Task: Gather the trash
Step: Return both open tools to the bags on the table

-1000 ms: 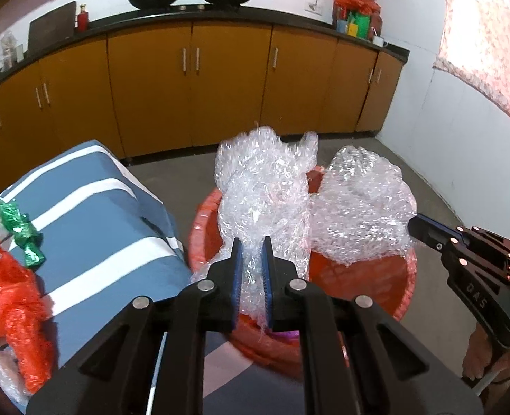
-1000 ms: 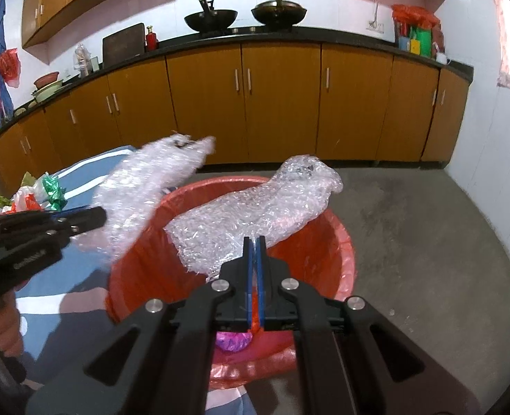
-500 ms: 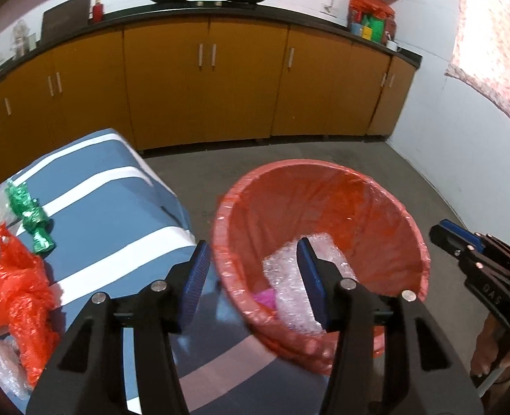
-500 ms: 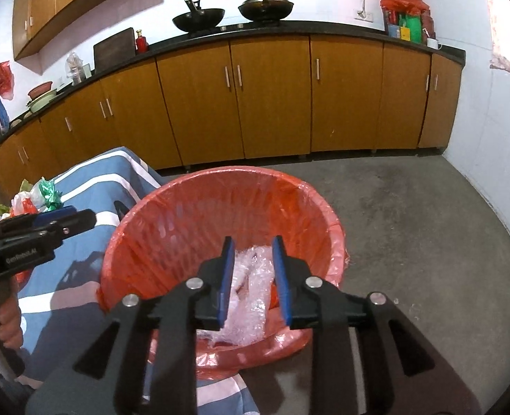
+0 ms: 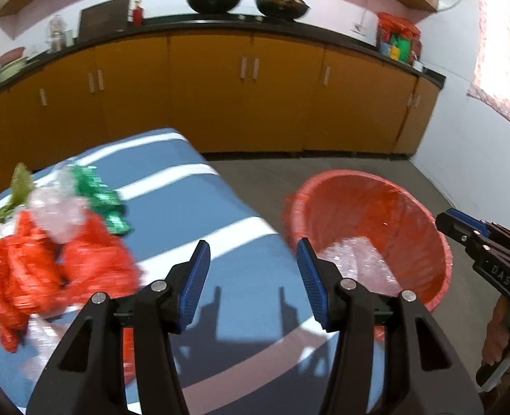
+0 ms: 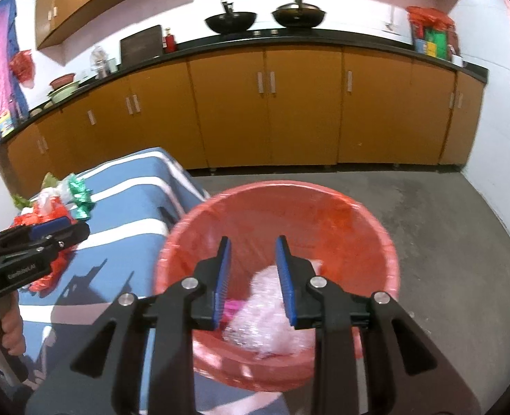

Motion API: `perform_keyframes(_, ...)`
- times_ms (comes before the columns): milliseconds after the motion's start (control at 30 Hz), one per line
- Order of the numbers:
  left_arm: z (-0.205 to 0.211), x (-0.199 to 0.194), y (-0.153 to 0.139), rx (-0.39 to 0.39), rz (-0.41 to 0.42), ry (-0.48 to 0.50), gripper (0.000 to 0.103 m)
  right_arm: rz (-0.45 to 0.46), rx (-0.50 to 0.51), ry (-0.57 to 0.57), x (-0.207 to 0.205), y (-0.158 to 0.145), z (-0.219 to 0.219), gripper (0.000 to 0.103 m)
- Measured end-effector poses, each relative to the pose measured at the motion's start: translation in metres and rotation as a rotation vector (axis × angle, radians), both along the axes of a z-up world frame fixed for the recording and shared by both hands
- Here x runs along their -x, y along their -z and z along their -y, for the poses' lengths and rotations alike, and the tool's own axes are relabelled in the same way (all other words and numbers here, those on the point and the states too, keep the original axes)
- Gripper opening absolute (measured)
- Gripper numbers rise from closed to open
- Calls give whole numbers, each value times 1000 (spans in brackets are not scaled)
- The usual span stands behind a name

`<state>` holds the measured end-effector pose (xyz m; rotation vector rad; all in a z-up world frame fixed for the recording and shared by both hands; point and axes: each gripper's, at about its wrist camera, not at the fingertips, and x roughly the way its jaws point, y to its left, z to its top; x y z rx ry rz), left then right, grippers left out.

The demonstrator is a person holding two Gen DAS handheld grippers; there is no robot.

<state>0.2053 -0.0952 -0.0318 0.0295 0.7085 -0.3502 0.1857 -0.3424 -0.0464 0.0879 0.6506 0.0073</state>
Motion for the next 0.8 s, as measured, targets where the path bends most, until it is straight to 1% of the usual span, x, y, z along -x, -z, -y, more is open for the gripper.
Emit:
perform_keyframes(133, -39, 9, -12, -10, 53, -65, 53, -3, -5, -67, -11, -2, -36, 28)
perform_keyframes(200, -64, 14, -18, -25, 89, -116, 56, -4, -10, -103, -17, -3, -57, 28)
perform_keyframes(300, -102, 24, -22, -76, 143, -205, 57, -7, -21, -157, -24, -3, -90, 28)
perform_keyframes(367, -130, 30, -20, -113, 160, -272, 58, -10, -24, -196, -29, -2, -114, 30)
perform_keyframes(467, -165, 36, -14, -142, 154, -355, 59, -21, -30, -256, -36, 1, -153, 32)
perform_keyframes(600, -208, 43, -1, -149, 120, -450, 59, -46, -45, -317, -43, 7, -196, 36)
perform_keyframes(800, -248, 56, 12, -149, 96, -527, 63, -100, -82, -351, -52, 22, -240, 44)
